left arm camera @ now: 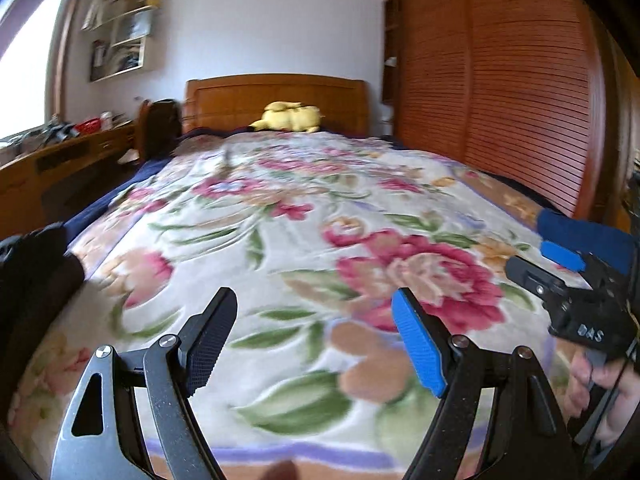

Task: Fold large clothes

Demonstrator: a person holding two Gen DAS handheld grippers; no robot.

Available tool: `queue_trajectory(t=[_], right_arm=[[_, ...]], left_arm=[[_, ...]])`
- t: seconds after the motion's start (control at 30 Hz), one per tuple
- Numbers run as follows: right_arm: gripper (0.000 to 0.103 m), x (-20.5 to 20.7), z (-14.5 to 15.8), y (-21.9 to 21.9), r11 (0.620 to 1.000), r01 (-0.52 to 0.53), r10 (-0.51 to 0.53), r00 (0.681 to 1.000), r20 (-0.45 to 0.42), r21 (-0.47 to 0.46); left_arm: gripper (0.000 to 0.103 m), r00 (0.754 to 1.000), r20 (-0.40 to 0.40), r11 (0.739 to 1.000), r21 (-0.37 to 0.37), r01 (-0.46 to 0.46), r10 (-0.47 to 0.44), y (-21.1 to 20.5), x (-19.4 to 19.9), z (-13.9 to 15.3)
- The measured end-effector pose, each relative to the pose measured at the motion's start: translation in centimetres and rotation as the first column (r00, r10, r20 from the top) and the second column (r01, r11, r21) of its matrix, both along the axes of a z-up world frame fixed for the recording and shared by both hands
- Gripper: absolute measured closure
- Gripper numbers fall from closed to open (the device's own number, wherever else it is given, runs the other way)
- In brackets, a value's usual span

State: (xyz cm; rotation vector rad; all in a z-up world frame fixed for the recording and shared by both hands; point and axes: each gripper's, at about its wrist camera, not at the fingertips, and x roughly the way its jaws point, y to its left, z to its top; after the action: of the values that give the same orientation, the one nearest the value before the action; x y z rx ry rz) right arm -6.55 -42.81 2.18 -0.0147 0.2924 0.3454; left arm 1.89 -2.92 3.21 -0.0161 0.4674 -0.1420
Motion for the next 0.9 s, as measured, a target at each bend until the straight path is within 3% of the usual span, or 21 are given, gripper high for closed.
queue_trajectory(t=[0.3,0.9], right_arm=[[0.009,1.3,-1.4,1.7,1.0,-0.025,0.025,1.0,0.018,-0.013],[0.009,3.1,-3.3,1.8,1.0,-0.029,0.029,0.999,0.013,0.006]], left_arm=[[0.022,0.996,0.012,0.996,0.011,-0.083,0.083,3.1,0.3,-1.6],[0.022,0.996,0.036,0.995,0.04,-0.089,0.087,2.9,-0.2,-1.6]])
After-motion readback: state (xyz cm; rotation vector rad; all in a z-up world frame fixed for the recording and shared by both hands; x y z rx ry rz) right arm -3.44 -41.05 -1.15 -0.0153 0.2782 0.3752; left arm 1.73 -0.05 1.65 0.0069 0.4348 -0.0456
